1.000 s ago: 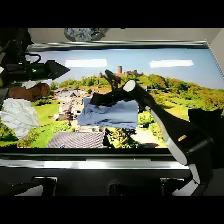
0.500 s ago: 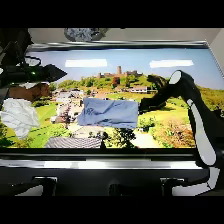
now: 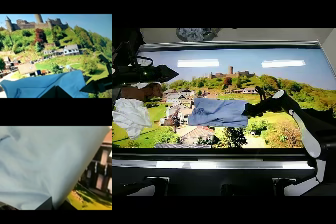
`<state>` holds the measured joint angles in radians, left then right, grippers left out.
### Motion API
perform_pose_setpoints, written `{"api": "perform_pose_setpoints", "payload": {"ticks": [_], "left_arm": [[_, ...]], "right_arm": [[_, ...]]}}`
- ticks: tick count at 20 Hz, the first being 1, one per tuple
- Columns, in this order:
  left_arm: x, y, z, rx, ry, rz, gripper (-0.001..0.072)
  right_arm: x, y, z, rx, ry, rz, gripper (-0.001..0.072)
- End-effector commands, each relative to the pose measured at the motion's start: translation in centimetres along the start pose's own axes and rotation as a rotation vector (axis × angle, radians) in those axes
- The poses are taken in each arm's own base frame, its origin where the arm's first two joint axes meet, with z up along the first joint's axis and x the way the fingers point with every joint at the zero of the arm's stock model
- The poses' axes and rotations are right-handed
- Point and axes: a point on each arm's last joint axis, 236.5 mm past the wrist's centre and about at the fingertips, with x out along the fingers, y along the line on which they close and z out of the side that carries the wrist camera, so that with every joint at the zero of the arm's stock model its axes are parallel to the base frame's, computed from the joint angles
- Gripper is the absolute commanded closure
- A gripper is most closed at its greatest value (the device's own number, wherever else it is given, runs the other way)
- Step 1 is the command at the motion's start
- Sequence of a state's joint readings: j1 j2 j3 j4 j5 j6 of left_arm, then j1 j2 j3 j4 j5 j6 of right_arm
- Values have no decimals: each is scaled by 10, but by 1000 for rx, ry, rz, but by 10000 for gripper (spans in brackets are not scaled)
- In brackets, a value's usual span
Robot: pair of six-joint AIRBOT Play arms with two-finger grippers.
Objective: Fold the shirts.
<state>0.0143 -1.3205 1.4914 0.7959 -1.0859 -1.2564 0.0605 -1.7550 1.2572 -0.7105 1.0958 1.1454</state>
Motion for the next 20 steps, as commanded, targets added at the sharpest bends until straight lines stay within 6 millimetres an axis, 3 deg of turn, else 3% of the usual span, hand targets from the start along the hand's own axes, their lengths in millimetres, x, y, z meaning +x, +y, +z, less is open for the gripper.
{"api": "perform_pose_setpoints", "payload": {"ticks": [1, 3, 6, 8, 10, 12, 14, 17, 20], "left_arm": [[0, 0, 0, 0, -1, 2, 675], [0, 0, 0, 1, -1, 2, 675], [0, 1, 0, 5, -1, 3, 675], [0, 1, 0, 27, -1, 3, 674], [0, 1, 0, 27, -1, 3, 675], [0, 1, 0, 28, -1, 3, 675], [0, 1, 0, 28, -1, 3, 675], [-1, 1, 0, 31, -1, 3, 675], [-1, -1, -5, 31, 21, -5, 674]], "right_arm": [[-10, 13, 14, -114, -48, 58, 667], [-58, 32, 37, -202, -117, 74, 667], [-169, 71, 71, -282, -273, 80, 667], [-247, 88, 73, -312, -352, 55, 667], [-316, 86, 67, -310, -433, -17, 667], [-375, 68, 58, -262, -513, -105, 667], [-420, 38, 43, -195, -569, -182, 666], [-464, -24, 17, -65, -616, -316, 666], [-497, -87, -18, 45, -599, -515, 666]]}}
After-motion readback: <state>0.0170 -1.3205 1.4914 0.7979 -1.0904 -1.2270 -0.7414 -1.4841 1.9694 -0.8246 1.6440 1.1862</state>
